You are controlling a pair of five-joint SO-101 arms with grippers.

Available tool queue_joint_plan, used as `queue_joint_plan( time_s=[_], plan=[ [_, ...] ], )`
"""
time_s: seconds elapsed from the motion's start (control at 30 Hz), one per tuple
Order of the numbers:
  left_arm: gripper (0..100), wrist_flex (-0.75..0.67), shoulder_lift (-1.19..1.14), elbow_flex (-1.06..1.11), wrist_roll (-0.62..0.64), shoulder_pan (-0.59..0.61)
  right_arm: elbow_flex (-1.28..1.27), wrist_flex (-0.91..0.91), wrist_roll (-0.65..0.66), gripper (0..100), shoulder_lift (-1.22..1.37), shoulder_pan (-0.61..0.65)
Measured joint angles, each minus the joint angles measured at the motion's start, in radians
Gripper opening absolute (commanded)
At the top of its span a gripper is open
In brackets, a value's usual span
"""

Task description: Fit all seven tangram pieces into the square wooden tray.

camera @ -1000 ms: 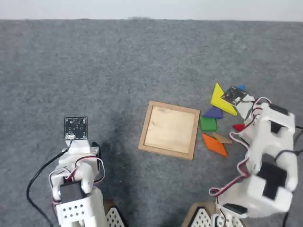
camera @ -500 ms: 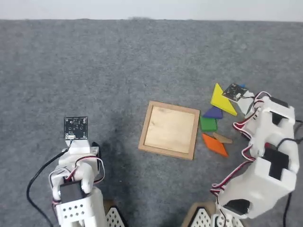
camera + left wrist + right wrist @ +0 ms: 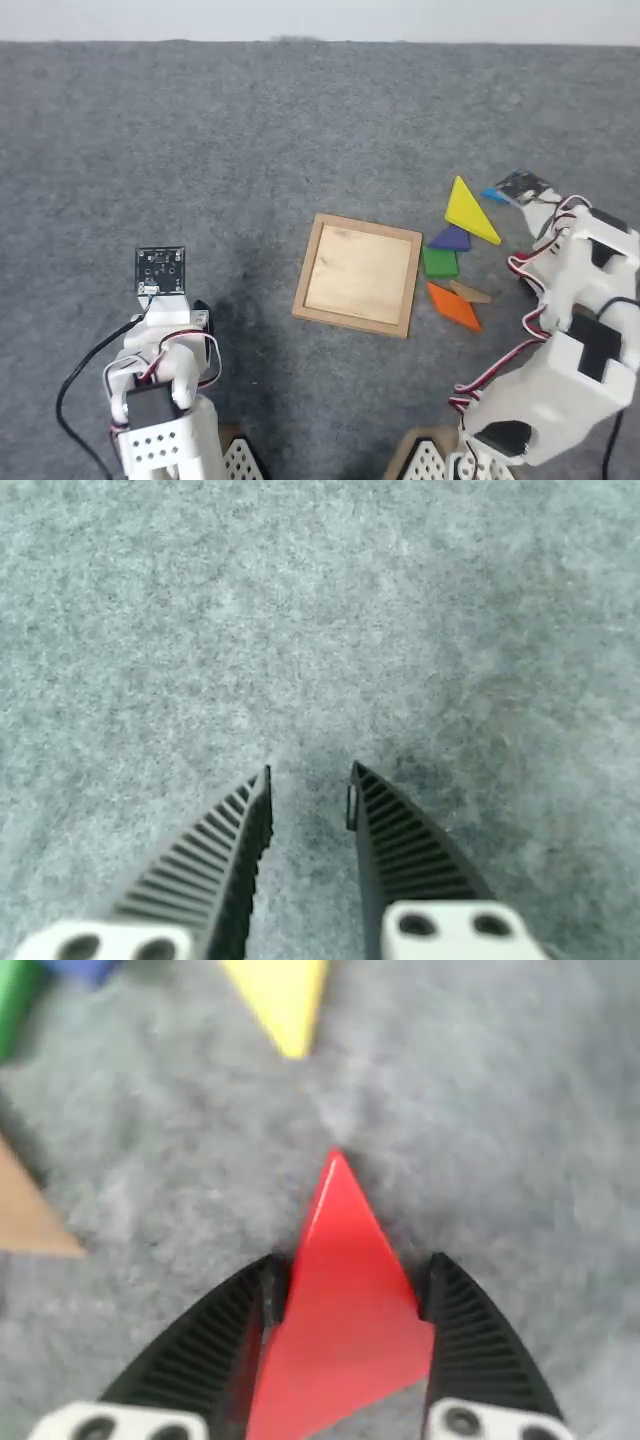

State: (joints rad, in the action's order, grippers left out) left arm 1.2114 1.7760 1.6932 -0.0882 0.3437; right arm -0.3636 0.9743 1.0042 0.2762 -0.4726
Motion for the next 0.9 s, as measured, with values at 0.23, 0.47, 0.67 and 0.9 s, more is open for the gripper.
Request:
queue_joint_plan(
  time_s=[0.23,0.47,0.67,0.9],
  plan=[
    [12,0.000,0.000,0.000,0.000,0.000,-0.005,0.071,-0.296,20.2,-0.044,-0.083],
    [12,0.000,0.000,0.000,0.000,0.000,-0.014,0.184,-0.433,28.2,-0.203,-0.123],
    [12,0.000,0.000,0.000,0.000,0.000,-0.163,0.143,-0.451,28.1,-0.242,-0.155],
    [12,0.000,0.000,0.000,0.000,0.000,-0.313,-0.015,-0.454,28.1,-0.265,-0.161]
  ],
)
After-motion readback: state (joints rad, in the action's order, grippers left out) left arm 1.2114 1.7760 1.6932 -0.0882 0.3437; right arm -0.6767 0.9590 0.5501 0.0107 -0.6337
